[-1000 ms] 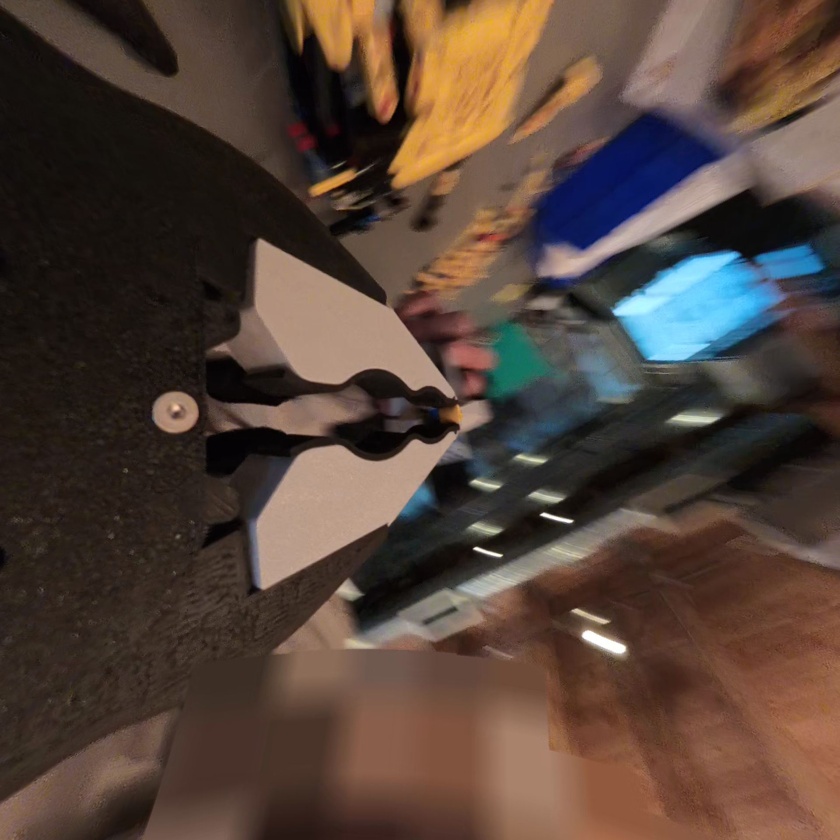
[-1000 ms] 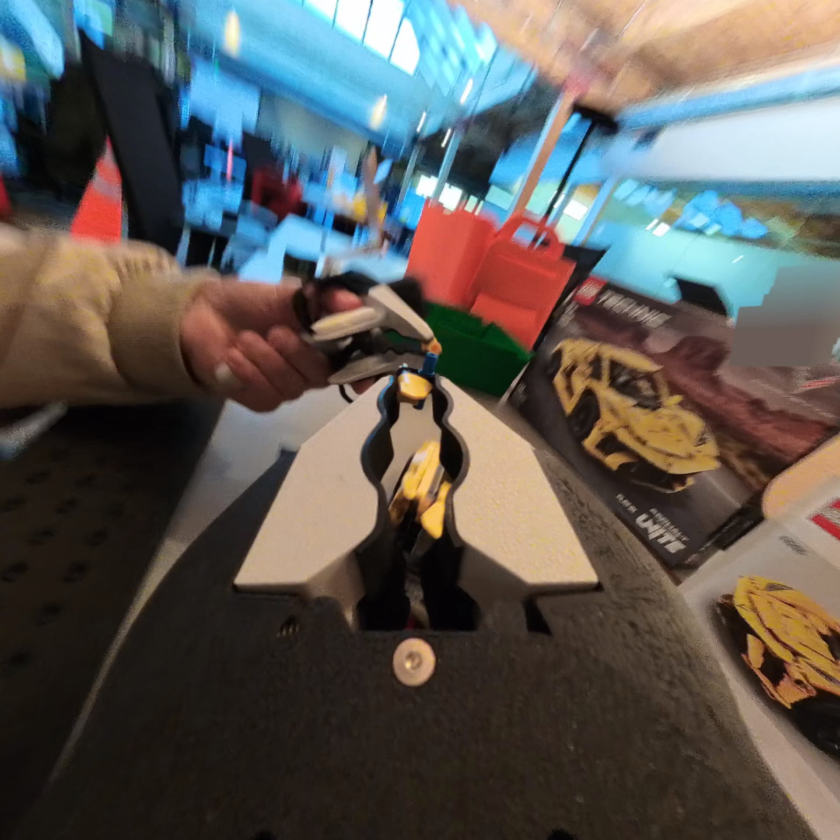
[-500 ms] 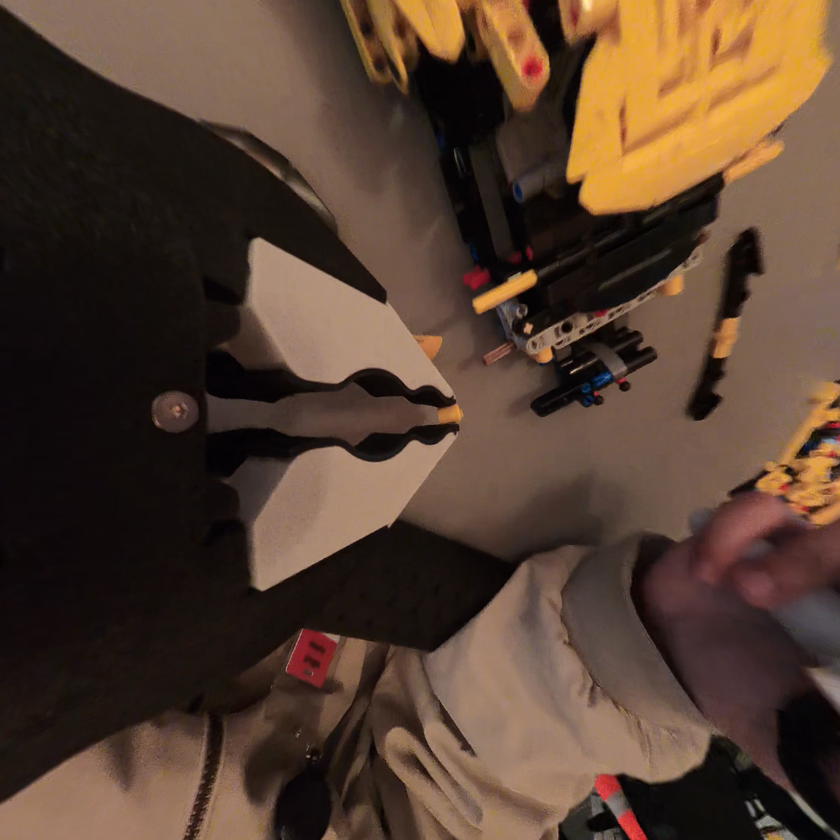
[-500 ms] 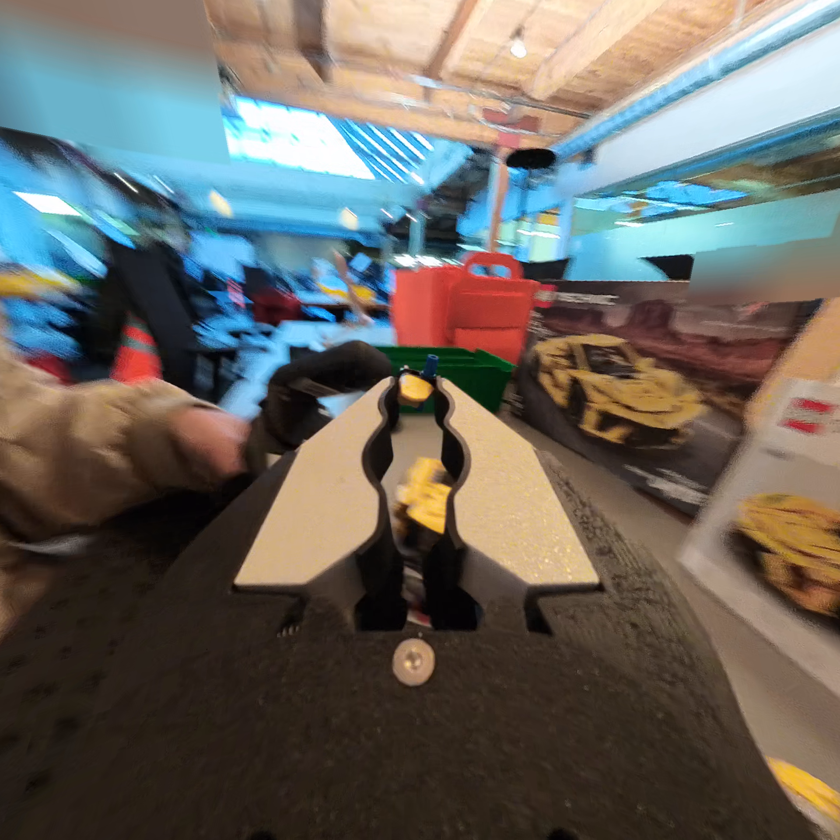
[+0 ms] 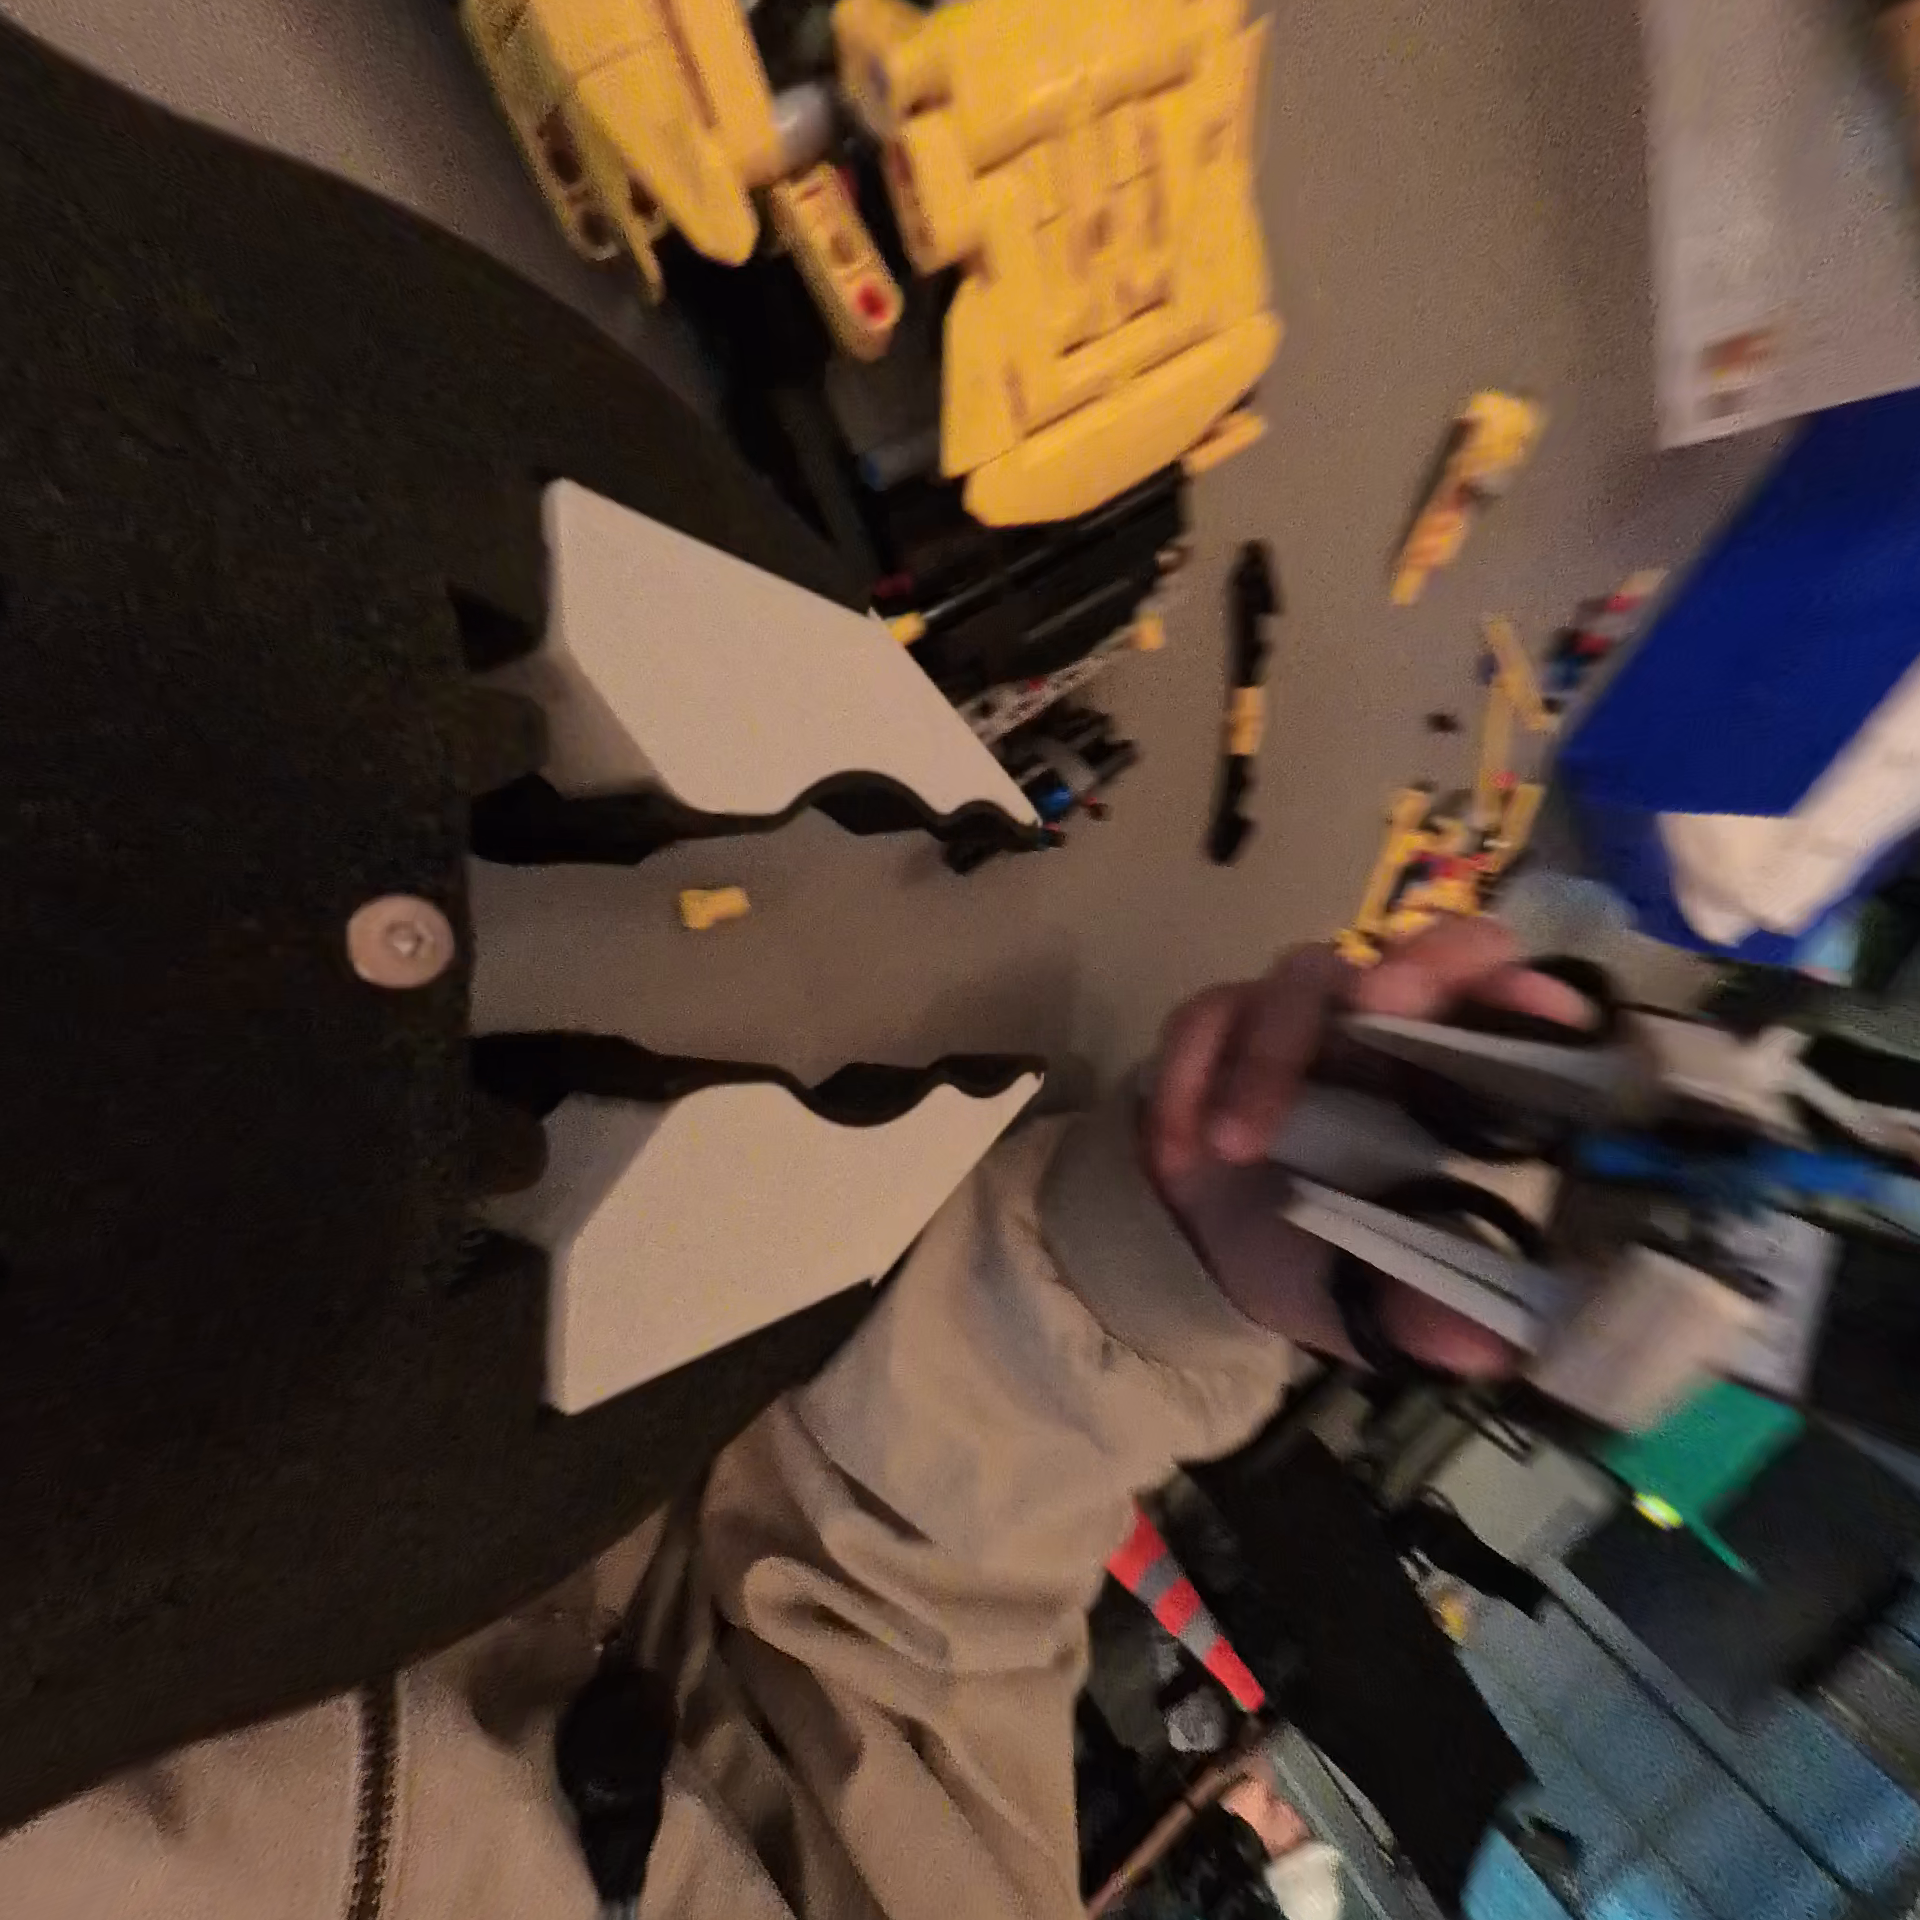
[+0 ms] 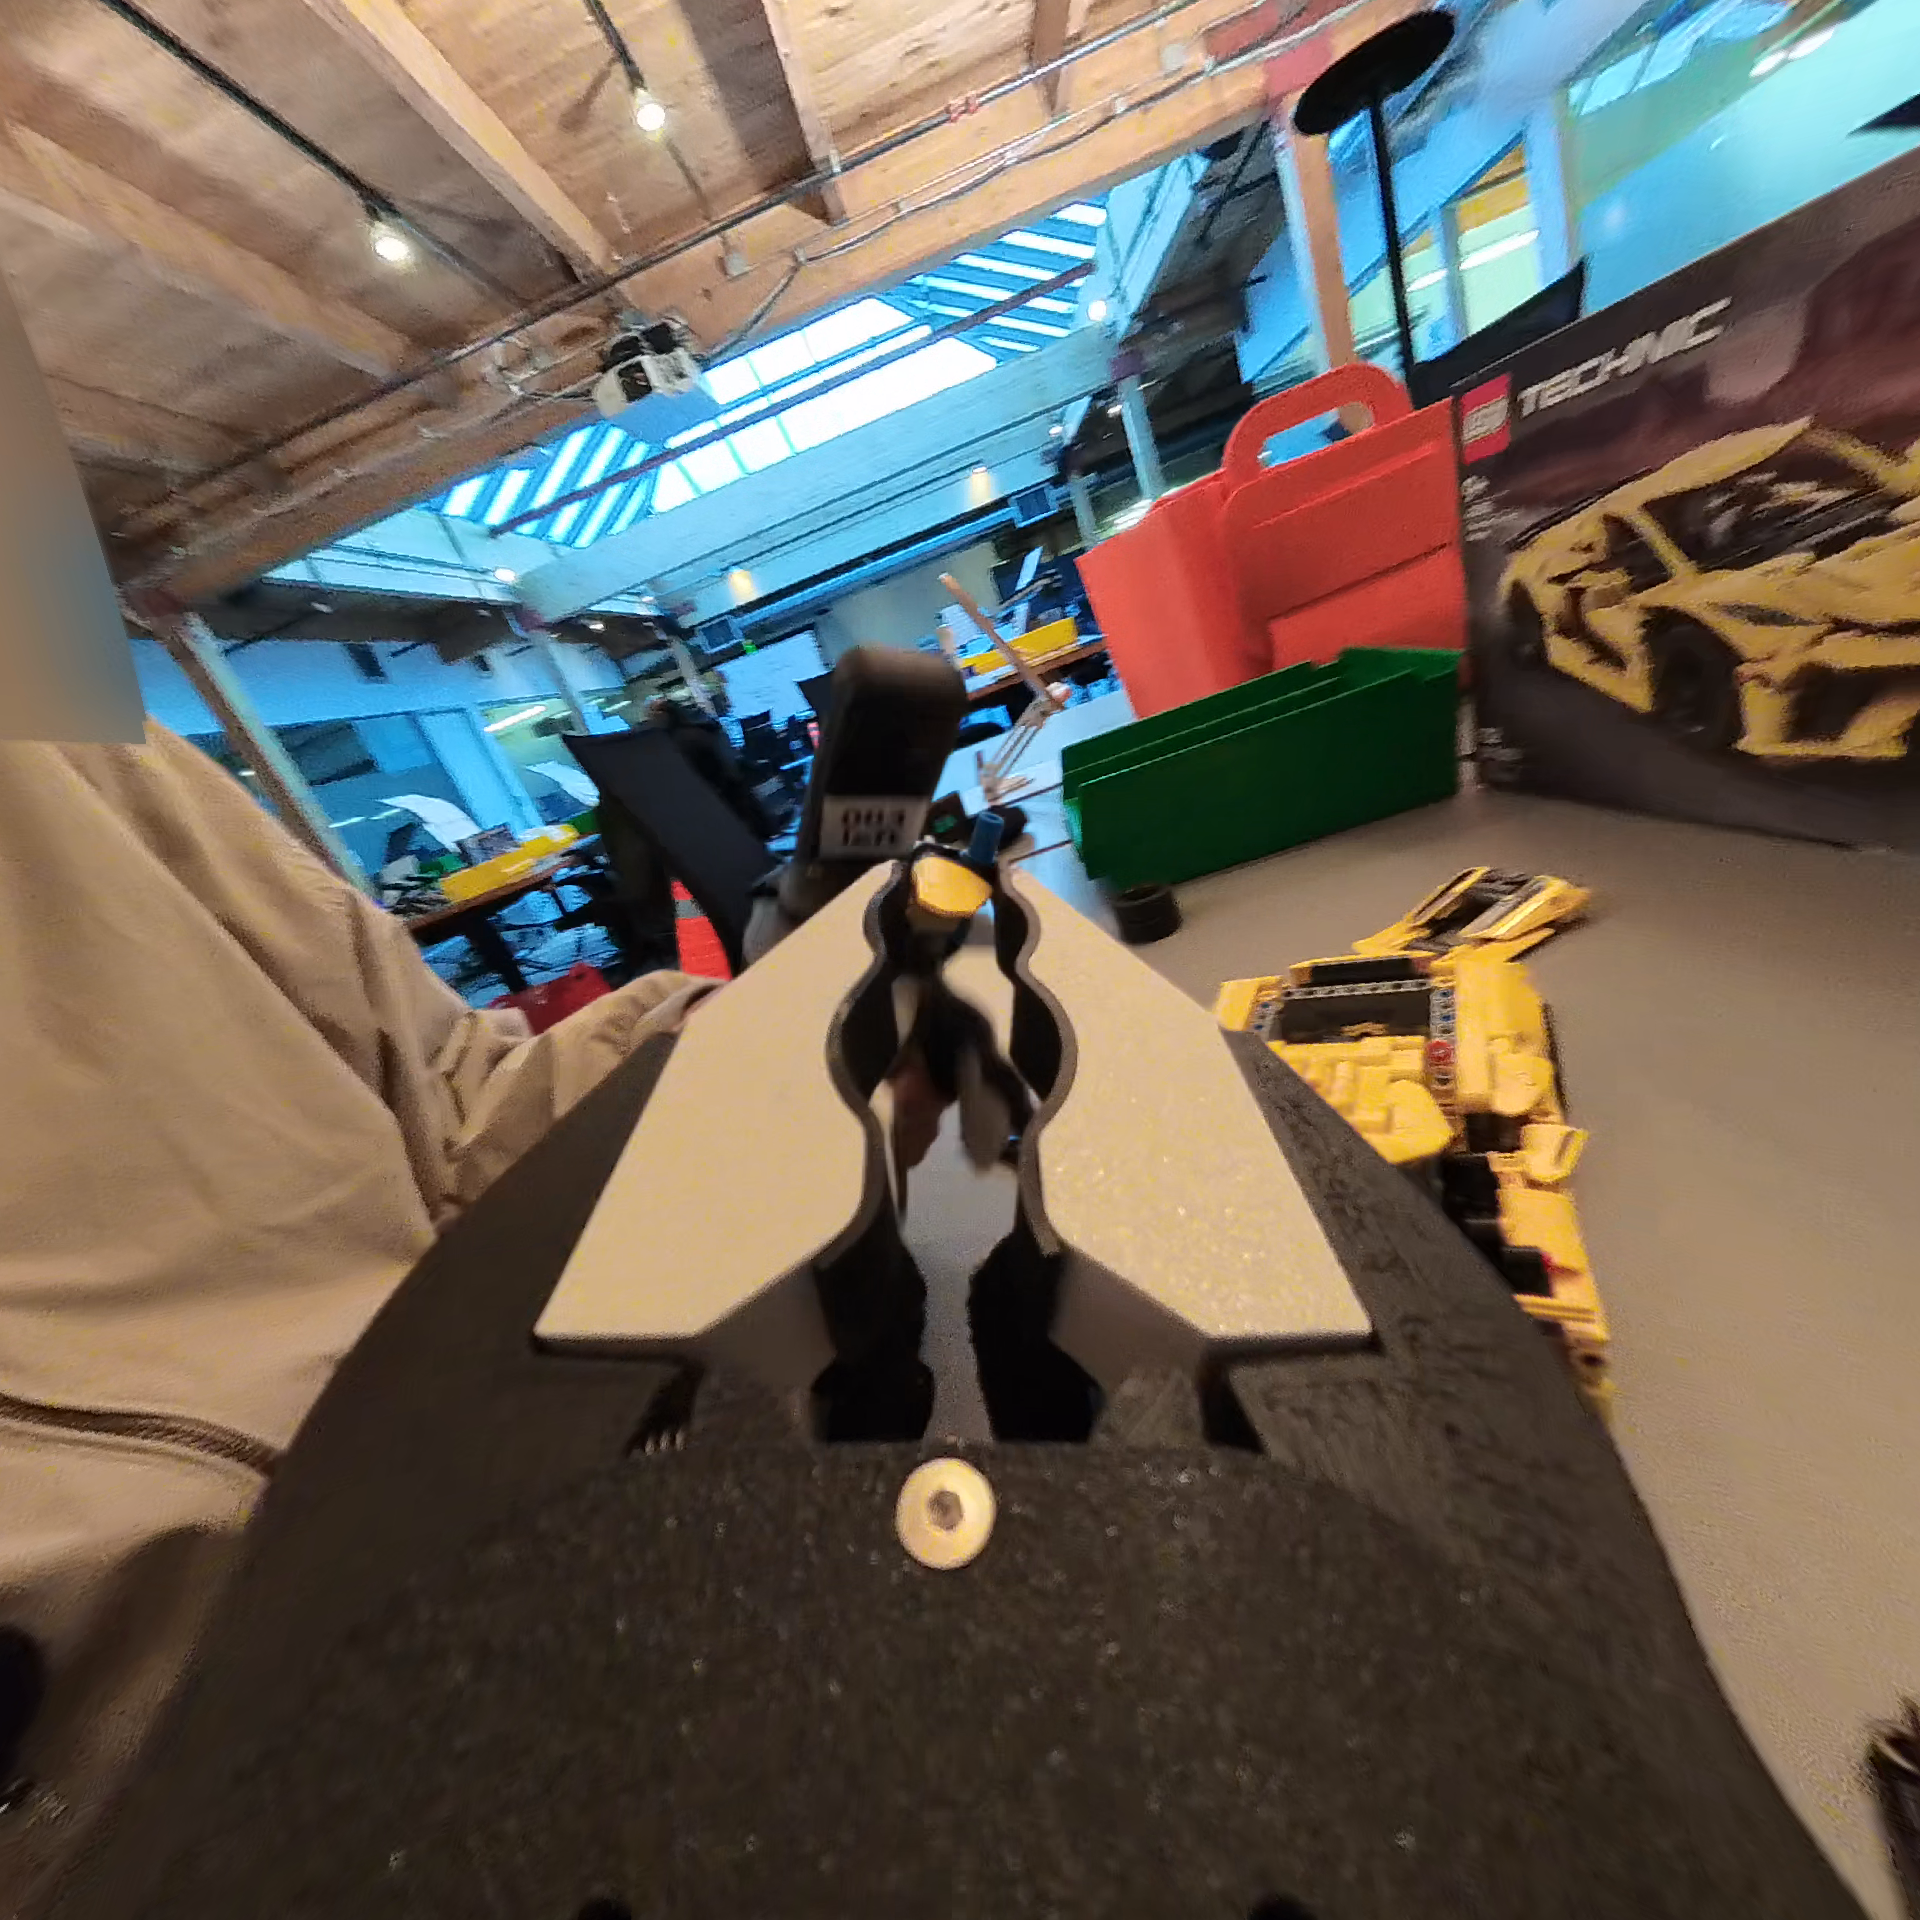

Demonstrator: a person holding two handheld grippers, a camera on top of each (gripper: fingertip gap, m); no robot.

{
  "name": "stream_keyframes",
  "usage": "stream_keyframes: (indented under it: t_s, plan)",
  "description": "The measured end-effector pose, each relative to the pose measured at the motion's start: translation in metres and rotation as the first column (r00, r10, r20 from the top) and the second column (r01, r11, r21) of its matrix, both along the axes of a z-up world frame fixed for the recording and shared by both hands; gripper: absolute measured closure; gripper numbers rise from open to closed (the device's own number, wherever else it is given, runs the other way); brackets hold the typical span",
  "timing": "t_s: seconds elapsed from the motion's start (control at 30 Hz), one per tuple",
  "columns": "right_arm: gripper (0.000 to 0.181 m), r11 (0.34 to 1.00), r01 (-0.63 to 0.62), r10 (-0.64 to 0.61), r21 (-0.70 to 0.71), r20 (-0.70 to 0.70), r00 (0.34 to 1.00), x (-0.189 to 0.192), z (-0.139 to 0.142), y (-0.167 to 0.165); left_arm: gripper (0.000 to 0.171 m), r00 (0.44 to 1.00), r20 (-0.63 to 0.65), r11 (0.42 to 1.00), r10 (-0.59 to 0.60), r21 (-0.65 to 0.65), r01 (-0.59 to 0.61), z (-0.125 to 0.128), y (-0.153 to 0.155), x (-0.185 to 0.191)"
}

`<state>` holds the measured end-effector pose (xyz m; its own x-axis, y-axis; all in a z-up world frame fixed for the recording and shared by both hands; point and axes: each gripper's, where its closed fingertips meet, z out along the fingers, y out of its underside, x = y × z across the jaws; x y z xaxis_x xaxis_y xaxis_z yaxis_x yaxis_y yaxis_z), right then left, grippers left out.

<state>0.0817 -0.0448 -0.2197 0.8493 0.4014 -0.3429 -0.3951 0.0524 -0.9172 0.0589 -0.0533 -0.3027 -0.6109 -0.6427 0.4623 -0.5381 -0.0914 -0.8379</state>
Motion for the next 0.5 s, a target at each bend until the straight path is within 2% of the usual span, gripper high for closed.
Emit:
stream_keyframes:
  t_s: [0.07, 0.1, 0.17, 0.27, 0.3, 0.33, 0.4, 0.5]
  plan:
    - [0.168, 0.999, -0.043, 0.043, 0.002, -0.012, 0.999, -0.007, 0.001, 0.0, 0.136, 0.962, 0.271, 0.997, 0.031, -0.082, -0.009, 0.055, 0.01, 0.003]
    - [0.167, 0.997, -0.076, 0.075, -0.007, -0.031, 0.997, -0.01, 0.0, 0.0, 0.147, 0.918, 0.395, 0.999, 0.027, -0.045, -0.01, 0.074, 0.013, 0.001]
    - [0.167, 0.986, -0.164, 0.161, -0.017, -0.108, 0.981, -0.018, -0.001, 0.0, 0.156, 0.823, 0.567, 0.985, -0.04, 0.161, -0.063, 0.086, 0.014, -0.002]
    - [0.167, 0.959, -0.283, 0.276, 0.003, -0.236, 0.932, -0.027, 0.004, -0.003, 0.166, 0.663, 0.742, 0.895, -0.105, 0.36, -0.262, 0.096, 0.02, -0.001]
    - [0.167, 0.945, -0.328, 0.314, -0.003, -0.276, 0.908, -0.03, 0.003, -0.004, 0.167, 0.61, 0.78, 0.848, -0.136, 0.411, -0.335, 0.099, 0.024, 0.0]
    - [0.167, 0.933, -0.359, 0.337, -0.016, -0.308, 0.89, -0.032, 0.001, -0.003, 0.167, 0.588, 0.779, 0.802, -0.217, 0.485, -0.348, 0.094, 0.021, -0.001]
    - [0.168, 0.921, -0.39, 0.361, -0.011, -0.355, 0.862, -0.032, 0.0, -0.003, 0.162, 0.629, 0.685, 0.707, -0.368, 0.645, -0.29, 0.074, 0.014, 0.001]
    - [0.167, 0.908, -0.419, 0.386, -0.005, -0.383, 0.84, -0.032, 0.0, -0.005, 0.155, 0.609, 0.631, 0.655, -0.481, 0.721, -0.229, 0.065, 0.004, -0.002]
